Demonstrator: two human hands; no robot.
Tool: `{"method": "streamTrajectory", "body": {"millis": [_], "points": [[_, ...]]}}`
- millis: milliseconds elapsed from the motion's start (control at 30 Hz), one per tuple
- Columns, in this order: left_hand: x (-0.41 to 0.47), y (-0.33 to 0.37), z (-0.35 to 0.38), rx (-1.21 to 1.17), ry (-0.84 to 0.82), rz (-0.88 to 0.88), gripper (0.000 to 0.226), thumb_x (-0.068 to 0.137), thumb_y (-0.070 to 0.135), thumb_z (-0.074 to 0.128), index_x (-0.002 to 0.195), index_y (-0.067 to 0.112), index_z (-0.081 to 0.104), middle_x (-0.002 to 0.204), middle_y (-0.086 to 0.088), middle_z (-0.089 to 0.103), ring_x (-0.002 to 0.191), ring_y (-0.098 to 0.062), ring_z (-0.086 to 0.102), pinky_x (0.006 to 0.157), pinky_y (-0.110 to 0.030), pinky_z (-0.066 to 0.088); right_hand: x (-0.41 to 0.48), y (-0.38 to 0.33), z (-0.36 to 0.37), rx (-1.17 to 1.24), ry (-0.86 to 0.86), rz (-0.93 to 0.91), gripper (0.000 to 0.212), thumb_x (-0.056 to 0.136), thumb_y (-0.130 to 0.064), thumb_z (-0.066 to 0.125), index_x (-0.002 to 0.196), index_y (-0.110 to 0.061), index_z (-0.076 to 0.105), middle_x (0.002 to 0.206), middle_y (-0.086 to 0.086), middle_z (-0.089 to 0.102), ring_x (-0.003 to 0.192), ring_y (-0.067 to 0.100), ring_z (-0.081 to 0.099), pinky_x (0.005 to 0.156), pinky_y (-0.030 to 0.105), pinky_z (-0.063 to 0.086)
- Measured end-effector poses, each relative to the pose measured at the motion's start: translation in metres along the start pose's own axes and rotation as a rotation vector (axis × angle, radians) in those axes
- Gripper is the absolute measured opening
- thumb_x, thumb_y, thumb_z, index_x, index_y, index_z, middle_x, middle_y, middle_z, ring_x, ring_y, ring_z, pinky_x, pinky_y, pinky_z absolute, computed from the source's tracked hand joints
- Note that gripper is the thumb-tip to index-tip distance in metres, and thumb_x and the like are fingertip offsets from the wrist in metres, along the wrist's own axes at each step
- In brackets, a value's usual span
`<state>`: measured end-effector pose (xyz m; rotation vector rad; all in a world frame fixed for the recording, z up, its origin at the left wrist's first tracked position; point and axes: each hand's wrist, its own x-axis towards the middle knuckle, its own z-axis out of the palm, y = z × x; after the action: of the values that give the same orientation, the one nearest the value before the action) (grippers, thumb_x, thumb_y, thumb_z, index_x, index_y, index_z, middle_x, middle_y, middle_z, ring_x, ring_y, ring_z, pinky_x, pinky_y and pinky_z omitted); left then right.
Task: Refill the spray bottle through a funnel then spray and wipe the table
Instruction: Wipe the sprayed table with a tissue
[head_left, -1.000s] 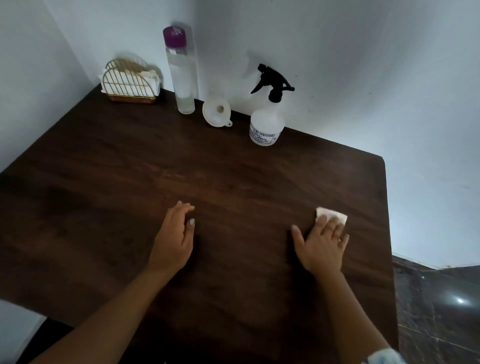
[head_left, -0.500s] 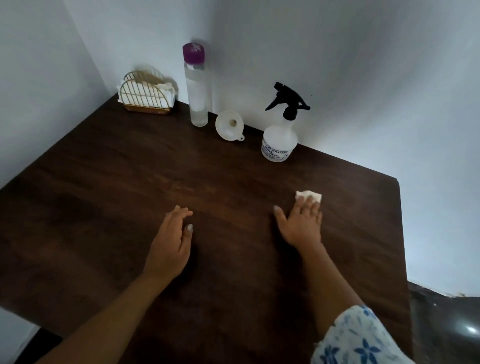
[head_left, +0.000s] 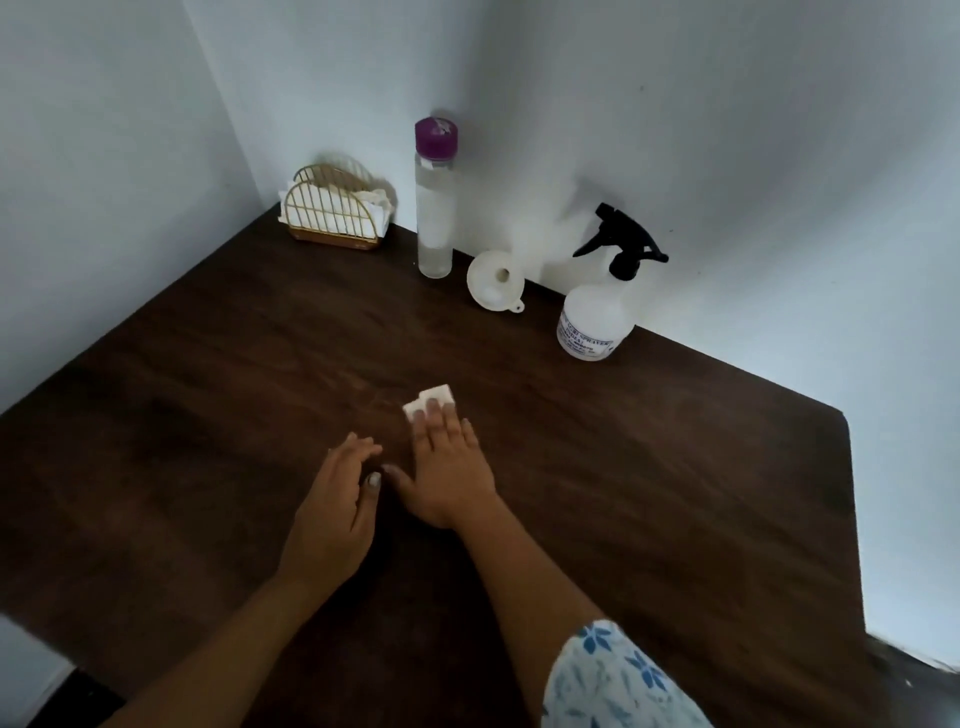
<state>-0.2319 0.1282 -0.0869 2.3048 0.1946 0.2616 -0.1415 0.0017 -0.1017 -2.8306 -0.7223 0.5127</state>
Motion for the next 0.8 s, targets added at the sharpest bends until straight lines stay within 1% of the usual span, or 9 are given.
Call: {"method": "streamTrajectory", "body": {"millis": [133, 267, 333, 400, 500, 567, 633, 700, 800], "points": [[-0.003, -0.010, -0.013, 0.010, 0.039, -0.043, 0.030, 0.094, 0.012, 0.046, 0.123, 0.011, 0.050, 0.133, -0.006, 0.049, 0.131, -0.010, 0.031, 0.105, -0.031, 0.029, -0.001, 0.083, -0.030, 0.054, 0.088, 0.383, 0.086, 0.091, -0.065, 0.020, 0.148, -0.007, -0.005, 0.157, 0.018, -0.012, 0.144, 0.030, -0.014, 0.117, 0.044, -0.006], [-0.009, -0.019, -0.017, 0.003, 0.061, -0.119, 0.031, 0.095, 0.014, 0.045, 0.125, 0.011, 0.049, 0.136, -0.006, 0.047, 0.135, -0.014, 0.030, 0.112, -0.038, 0.028, -0.009, 0.078, -0.022, 0.107, 0.119, 0.508, 0.091, 0.088, -0.068, 0.020, 0.148, -0.004, -0.004, 0.157, 0.020, -0.009, 0.144, 0.033, -0.012, 0.115, 0.044, -0.007], [-0.008, -0.021, -0.018, -0.017, 0.081, -0.124, 0.031, 0.095, 0.013, 0.045, 0.126, 0.012, 0.049, 0.135, -0.005, 0.048, 0.134, -0.013, 0.030, 0.112, -0.039, 0.029, -0.010, 0.029, 0.001, 0.005, 0.158, 0.343, 0.094, 0.084, -0.071, 0.017, 0.148, -0.005, -0.004, 0.156, 0.019, -0.012, 0.144, 0.033, -0.013, 0.112, 0.043, -0.012], [-0.005, -0.023, -0.022, -0.038, 0.096, -0.117, 0.031, 0.095, 0.013, 0.044, 0.125, 0.011, 0.050, 0.133, -0.004, 0.049, 0.133, -0.011, 0.032, 0.112, -0.037, 0.029, -0.013, -0.035, 0.027, -0.002, 0.130, -0.026, 0.092, 0.081, -0.068, 0.021, 0.148, -0.012, -0.007, 0.156, 0.010, -0.015, 0.144, 0.028, -0.017, 0.111, 0.041, -0.016], [-0.002, -0.030, -0.038, -0.091, 0.164, -0.151, 0.032, 0.094, 0.016, 0.039, 0.124, 0.012, 0.051, 0.131, 0.002, 0.048, 0.130, -0.010, 0.037, 0.111, -0.024, 0.027, -0.011, -0.114, 0.050, -0.022, -0.044, -0.544, 0.083, 0.080, -0.058, 0.029, 0.147, -0.026, -0.008, 0.157, 0.002, -0.014, 0.145, 0.023, -0.014, 0.114, 0.040, -0.011], [0.000, -0.039, -0.053, -0.090, 0.216, -0.185, 0.031, 0.094, 0.015, 0.041, 0.122, 0.011, 0.052, 0.128, 0.000, 0.050, 0.129, -0.014, 0.040, 0.111, -0.027, 0.028, 0.015, -0.121, 0.040, -0.030, -0.060, -0.632, 0.078, 0.084, -0.054, 0.031, 0.148, -0.023, -0.001, 0.159, 0.004, -0.002, 0.146, 0.022, -0.006, 0.115, 0.038, -0.008], [0.000, -0.050, -0.065, -0.062, 0.239, -0.208, 0.029, 0.095, 0.009, 0.045, 0.123, 0.007, 0.051, 0.129, -0.007, 0.052, 0.131, -0.018, 0.038, 0.112, -0.039, 0.029, 0.047, -0.103, 0.021, -0.026, -0.019, -0.500, 0.076, 0.088, -0.053, 0.032, 0.150, -0.017, 0.006, 0.159, 0.008, 0.003, 0.146, 0.023, -0.004, 0.114, 0.036, -0.008], [-0.002, -0.061, -0.076, -0.031, 0.252, -0.240, 0.029, 0.095, 0.009, 0.045, 0.124, 0.009, 0.051, 0.132, -0.007, 0.050, 0.133, -0.014, 0.033, 0.113, -0.042, 0.028, 0.082, -0.072, 0.001, -0.092, 0.042, -0.239, 0.078, 0.091, -0.057, 0.026, 0.150, -0.011, 0.003, 0.158, 0.013, -0.001, 0.146, 0.026, -0.007, 0.117, 0.040, -0.004], [-0.009, -0.077, -0.086, -0.035, 0.262, -0.307, 0.030, 0.095, 0.014, 0.043, 0.125, 0.013, 0.049, 0.135, -0.004, 0.048, 0.134, -0.011, 0.030, 0.113, -0.043, 0.029, 0.110, -0.042, -0.022, -0.134, 0.020, 0.076, 0.084, 0.090, -0.063, 0.019, 0.148, -0.007, -0.006, 0.157, 0.018, -0.009, 0.145, 0.031, -0.010, 0.119, 0.047, 0.001]]}}
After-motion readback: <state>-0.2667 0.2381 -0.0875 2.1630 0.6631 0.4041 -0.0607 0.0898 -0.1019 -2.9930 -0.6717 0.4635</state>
